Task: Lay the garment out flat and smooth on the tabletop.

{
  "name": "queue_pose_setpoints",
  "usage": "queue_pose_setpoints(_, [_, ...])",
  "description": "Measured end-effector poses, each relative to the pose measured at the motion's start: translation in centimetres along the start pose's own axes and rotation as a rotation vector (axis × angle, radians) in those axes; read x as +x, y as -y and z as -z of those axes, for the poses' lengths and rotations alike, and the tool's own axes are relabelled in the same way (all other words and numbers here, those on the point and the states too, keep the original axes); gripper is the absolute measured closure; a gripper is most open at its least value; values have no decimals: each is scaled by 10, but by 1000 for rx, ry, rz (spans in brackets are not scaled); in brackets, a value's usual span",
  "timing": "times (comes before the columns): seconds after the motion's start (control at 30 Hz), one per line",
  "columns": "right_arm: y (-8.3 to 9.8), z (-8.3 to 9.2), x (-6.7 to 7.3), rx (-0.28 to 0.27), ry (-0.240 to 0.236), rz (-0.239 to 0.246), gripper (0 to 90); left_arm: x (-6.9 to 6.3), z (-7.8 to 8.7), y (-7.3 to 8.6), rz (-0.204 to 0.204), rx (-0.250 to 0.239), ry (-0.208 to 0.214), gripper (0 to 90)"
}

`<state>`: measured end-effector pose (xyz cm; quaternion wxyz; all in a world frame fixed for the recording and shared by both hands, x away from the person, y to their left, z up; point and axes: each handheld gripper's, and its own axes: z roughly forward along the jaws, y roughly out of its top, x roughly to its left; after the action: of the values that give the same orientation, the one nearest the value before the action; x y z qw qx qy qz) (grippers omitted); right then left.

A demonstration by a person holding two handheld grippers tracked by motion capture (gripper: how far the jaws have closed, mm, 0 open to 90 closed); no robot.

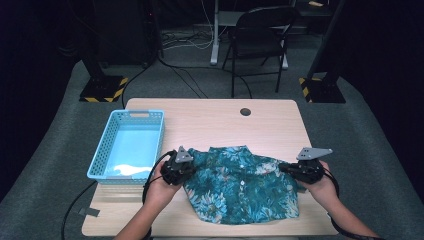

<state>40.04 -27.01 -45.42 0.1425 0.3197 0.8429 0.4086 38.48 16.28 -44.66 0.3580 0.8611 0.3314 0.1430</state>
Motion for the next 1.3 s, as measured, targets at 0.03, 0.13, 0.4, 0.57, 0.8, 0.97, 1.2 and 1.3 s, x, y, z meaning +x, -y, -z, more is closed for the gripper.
queue_pose_setpoints(0.03, [1,1,3,10,-12,7,884,-1,0,4,9,7,15,860])
queue_pose_setpoints(0.13, [8,2,12,49,-70,8,898,-8,-1,18,15,52,49,860])
queue_pose_setpoints(0.4, [31,-7,34,177,-179,31,896,-19,-2,53,44,138,97,859])
queue_pose_setpoints(0.57, [38,-15,32,197,-179,0,786,-10,-7,68,113,146,104,778])
queue_pose_setpoints(0.8, [16,-4,13,29,-107,-83,627,6,6,45,133,29,38,488])
queue_pose_setpoints(0.97, [10,-24,-8,23,23,-77,576,27,-1,33,162,-9,-23,468])
queue_pose_setpoints(1.2, [14,-60,-36,98,100,-108,548,51,-23,34,237,4,-62,445])
queue_pose_setpoints(1.3, [15,-70,-44,131,102,-117,528,49,-32,33,212,31,-78,453])
